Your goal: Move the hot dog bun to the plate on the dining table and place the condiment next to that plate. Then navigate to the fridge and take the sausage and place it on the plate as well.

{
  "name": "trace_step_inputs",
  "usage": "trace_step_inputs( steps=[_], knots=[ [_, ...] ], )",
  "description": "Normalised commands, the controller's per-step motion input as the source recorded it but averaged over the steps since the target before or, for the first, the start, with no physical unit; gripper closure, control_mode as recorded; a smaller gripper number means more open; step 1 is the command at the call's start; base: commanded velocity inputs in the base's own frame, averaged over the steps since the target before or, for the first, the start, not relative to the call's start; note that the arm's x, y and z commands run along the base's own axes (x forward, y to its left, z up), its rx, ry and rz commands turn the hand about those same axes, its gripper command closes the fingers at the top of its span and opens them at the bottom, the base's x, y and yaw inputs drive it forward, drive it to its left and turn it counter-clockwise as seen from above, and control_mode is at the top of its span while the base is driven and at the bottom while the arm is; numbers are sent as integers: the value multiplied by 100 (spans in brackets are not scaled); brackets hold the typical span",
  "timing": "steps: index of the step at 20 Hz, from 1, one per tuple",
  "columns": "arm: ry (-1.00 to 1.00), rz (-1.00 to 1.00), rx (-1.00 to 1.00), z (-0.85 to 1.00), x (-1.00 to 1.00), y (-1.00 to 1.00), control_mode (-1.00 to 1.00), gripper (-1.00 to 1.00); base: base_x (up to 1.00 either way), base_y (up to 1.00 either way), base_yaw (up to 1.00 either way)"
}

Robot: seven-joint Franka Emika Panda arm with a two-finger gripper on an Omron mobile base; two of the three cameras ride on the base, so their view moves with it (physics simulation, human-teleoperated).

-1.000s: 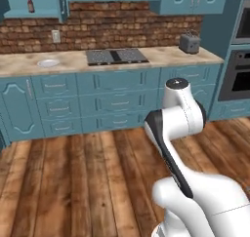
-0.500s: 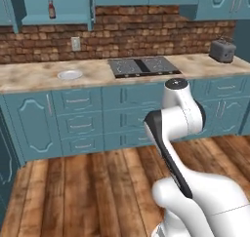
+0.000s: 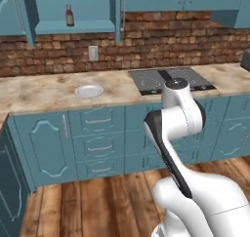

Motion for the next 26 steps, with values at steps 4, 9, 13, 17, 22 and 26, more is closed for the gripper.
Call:
trace_step_inputs(
  steps=[4, 9, 13, 17, 22, 26],
  knots=[
    [0, 0, 0, 0, 0, 0, 100, -100, 100, 47, 10],
    [0, 0, 0, 0, 0, 0, 100, -100, 100, 36, 18],
    [0, 0, 0, 0, 0, 0, 100, -100, 93, 39, 18],
    [0, 0, 0, 0, 0, 0, 100, -100, 47, 75, 3],
    [0, 0, 0, 0, 0, 0, 100, -100, 35, 58, -4],
    [0, 0, 0, 0, 0, 0, 100, -100, 56, 11, -16]
  ],
)
